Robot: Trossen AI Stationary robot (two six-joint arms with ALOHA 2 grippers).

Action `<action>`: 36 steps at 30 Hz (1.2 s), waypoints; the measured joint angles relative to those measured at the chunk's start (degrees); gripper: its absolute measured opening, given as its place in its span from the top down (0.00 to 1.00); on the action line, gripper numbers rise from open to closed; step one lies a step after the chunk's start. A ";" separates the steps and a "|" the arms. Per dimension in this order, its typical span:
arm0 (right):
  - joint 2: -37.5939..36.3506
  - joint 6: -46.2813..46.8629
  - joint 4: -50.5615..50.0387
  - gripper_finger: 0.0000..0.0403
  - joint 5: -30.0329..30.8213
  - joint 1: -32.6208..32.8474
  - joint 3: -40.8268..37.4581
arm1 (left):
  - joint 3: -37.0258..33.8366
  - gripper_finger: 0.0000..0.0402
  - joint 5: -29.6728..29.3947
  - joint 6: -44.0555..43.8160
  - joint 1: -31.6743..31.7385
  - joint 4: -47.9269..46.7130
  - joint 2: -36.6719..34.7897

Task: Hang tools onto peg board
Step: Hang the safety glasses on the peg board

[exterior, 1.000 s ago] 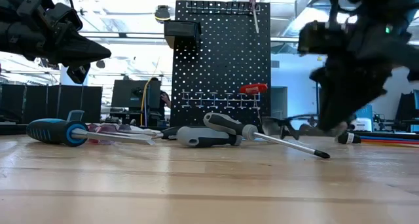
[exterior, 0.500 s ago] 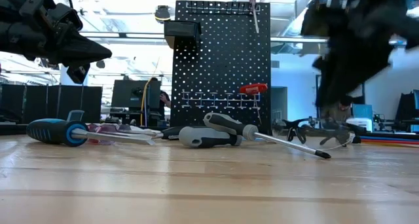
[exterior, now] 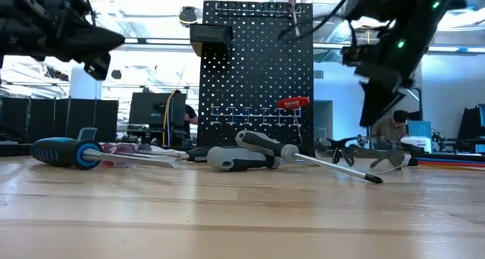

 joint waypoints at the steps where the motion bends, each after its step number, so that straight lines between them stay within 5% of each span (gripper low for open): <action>1: 1.02 -0.36 0.36 0.63 -0.06 -0.75 0.00 | 0.00 1.00 -0.65 1.78 -1.33 2.18 2.21; 7: 5.24 -2.19 0.75 0.67 -1.55 -2.33 0.00 | 4.77 1.00 -9.23 8.21 -9.81 7.32 20.75; 16: 5.28 -11.18 5.05 0.67 -2.84 0.37 -1.37 | 28.11 1.00 -14.66 17.23 -14.65 5.62 57.02; 20: 3.74 -11.14 9.96 0.67 -2.44 0.07 -7.22 | 40.16 1.00 -14.81 19.47 -14.30 -3.65 69.66; 27: -0.94 -10.28 24.47 0.67 -2.66 -1.72 -17.09 | 55.94 1.00 -14.35 24.10 -12.07 -10.79 84.37; 36: -0.80 -10.22 29.48 0.67 -3.42 -1.51 -17.77 | 65.74 1.00 -5.92 28.10 -8.18 -9.52 97.70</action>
